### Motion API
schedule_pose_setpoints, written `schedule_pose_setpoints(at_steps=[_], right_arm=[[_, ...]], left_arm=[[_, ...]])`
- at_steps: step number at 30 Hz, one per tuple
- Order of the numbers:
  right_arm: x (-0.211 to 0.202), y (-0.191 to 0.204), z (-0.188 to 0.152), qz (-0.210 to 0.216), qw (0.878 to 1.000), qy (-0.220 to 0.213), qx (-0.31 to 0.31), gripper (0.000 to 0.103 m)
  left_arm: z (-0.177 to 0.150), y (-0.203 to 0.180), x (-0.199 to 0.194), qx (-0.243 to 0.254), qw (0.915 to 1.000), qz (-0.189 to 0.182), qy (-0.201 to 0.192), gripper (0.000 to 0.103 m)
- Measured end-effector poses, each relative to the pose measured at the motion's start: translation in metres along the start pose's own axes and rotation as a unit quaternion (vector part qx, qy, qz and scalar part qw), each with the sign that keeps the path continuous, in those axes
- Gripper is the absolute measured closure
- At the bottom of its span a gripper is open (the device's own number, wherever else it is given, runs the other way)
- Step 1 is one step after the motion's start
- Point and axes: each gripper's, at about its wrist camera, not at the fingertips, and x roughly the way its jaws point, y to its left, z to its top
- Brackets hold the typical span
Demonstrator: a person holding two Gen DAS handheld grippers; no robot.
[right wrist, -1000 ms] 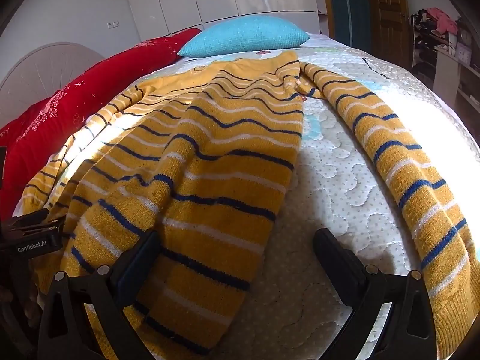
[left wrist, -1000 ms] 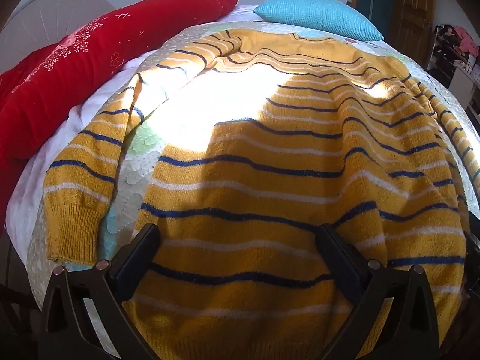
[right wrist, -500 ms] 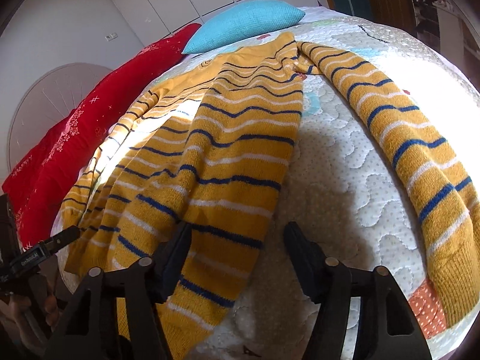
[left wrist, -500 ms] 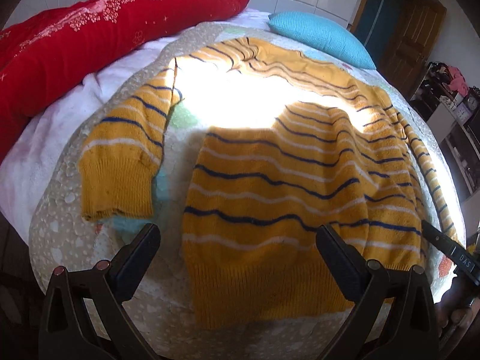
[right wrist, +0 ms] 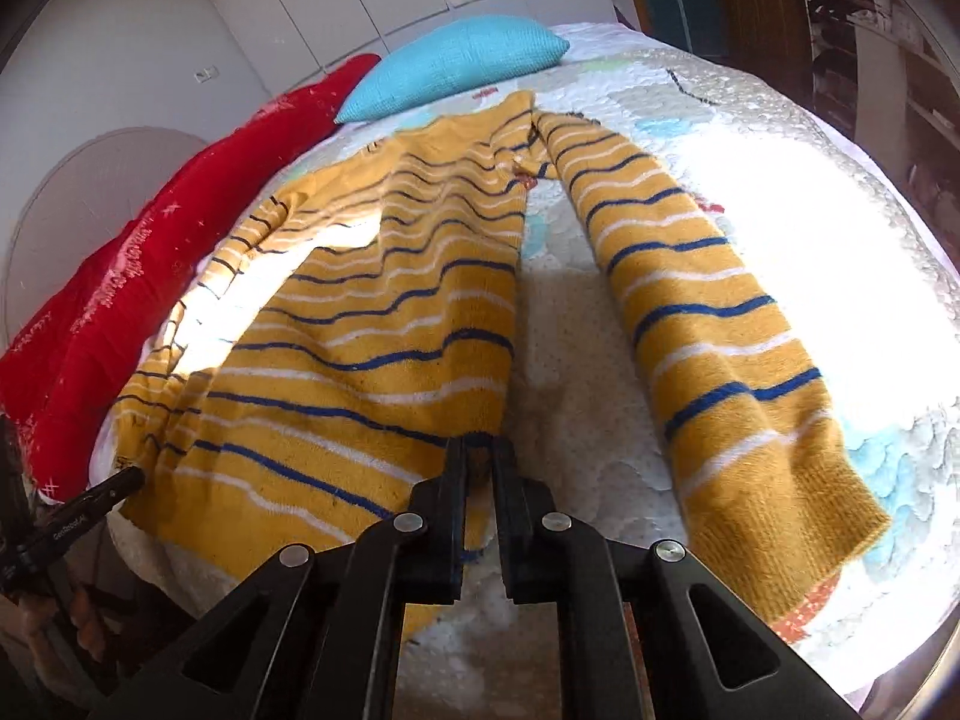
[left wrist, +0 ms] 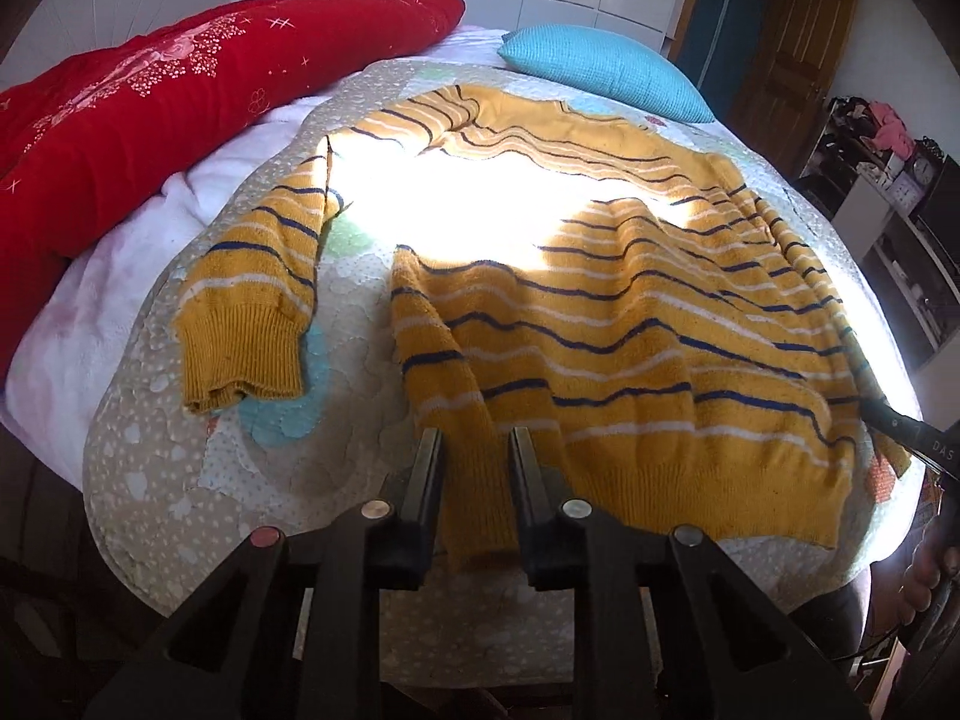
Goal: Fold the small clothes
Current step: 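Grasp a sweater sleeve cuff with the right gripper and lift it, then fold the held sleeve across the sweater body and open the right gripper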
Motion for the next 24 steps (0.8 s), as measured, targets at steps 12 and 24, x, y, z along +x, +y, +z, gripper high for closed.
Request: schedule_pose_setpoints(at_steps=[12, 24], right_arm=[[0.007, -0.055, 0.000, -0.156, 0.985, -0.004, -0.071, 0.079], [-0.057, -0.199, 0.093, -0.306, 0.937, -0.075, 0.151, 0.073]], left_arm=[[0.005, -0.009, -0.007, 0.009, 0.9999, 0.003, -0.013, 0.047], [0.005, 0.009, -0.001, -0.015, 0.9997, 0.016, -0.014, 0.044]])
